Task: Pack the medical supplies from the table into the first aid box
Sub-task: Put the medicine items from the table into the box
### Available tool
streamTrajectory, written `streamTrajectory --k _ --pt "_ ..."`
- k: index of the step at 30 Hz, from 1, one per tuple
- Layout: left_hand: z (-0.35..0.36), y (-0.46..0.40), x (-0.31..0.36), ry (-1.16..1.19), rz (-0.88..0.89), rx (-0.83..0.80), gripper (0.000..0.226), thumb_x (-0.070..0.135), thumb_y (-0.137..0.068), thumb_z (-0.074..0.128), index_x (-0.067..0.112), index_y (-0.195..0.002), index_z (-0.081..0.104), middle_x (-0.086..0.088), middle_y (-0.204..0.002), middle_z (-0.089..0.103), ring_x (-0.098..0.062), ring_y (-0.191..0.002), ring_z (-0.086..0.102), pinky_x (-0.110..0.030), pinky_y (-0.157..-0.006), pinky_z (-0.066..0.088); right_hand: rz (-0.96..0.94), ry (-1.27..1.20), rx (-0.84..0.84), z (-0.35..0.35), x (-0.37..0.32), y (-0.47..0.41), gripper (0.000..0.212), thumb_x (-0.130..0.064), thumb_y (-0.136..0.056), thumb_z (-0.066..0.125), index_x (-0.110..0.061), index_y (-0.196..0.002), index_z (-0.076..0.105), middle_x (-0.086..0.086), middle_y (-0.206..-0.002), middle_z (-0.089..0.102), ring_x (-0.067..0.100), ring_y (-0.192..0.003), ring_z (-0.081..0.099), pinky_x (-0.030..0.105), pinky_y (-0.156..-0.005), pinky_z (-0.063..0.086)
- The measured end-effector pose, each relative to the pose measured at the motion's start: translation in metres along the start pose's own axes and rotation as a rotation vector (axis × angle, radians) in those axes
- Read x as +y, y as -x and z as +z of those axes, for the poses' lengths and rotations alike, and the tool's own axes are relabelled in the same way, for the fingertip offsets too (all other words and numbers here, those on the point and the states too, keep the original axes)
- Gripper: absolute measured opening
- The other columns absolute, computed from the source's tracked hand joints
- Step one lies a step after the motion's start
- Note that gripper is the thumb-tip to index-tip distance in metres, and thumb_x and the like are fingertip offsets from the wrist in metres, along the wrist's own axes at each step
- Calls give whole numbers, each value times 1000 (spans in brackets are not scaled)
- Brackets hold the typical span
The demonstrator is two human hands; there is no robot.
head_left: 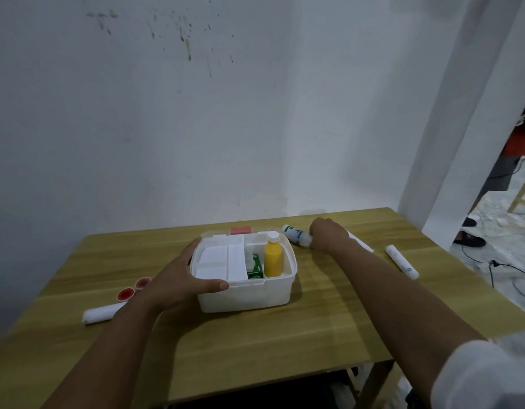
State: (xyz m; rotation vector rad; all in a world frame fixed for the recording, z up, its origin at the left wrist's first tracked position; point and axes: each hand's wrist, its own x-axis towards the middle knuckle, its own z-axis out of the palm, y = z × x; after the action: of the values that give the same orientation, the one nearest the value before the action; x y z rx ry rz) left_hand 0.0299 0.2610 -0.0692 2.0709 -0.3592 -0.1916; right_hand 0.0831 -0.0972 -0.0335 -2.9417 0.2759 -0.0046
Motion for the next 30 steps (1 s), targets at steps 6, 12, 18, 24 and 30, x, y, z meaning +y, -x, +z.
streamTrajectory --k 6,12,18,24,30 --pt "2 4 7 4 -5 3 121 45 -61 94 36 -158 23 10 -144 48 -16 -127 48 -23 -83 50 -134 -449 246 -43 2 11 27 -22 -80 79 -14 -106 78 6 -108 76 22 -100 69 26 -78 48" --pt "1 9 13 43 -30 18 133 55 -48 95 37 -158 23 14 -138 48 -16 -124 49 -31 -85 55 -294 -659 397 -109 -25 42 37 -27 -78 80 -15 -113 76 1 -104 74 18 -92 70 37 -80 60" --pt "4 11 16 69 -36 -1 106 35 -65 93 49 -147 27 24 -127 49 -11 -117 52 -31 -76 58 -427 -591 157 -132 -54 77 37 -15 -82 82 -7 -117 75 6 -108 74 19 -89 73 32 -68 64" --pt "1 9 12 86 -58 -3 118 37 -63 95 41 -157 24 11 -140 49 -16 -122 52 -32 -77 59 -457 -364 34 -83 -66 89 40 -16 -79 85 -10 -117 75 4 -117 75 16 -103 69 25 -85 52" --pt "0 7 8 58 -60 -1 124 46 -59 95 43 -158 21 10 -143 46 -22 -127 49 -35 -81 59 -462 -80 11 -33 -71 90 35 -11 -81 78 -21 -115 75 2 -121 70 18 -100 62 27 -76 47"
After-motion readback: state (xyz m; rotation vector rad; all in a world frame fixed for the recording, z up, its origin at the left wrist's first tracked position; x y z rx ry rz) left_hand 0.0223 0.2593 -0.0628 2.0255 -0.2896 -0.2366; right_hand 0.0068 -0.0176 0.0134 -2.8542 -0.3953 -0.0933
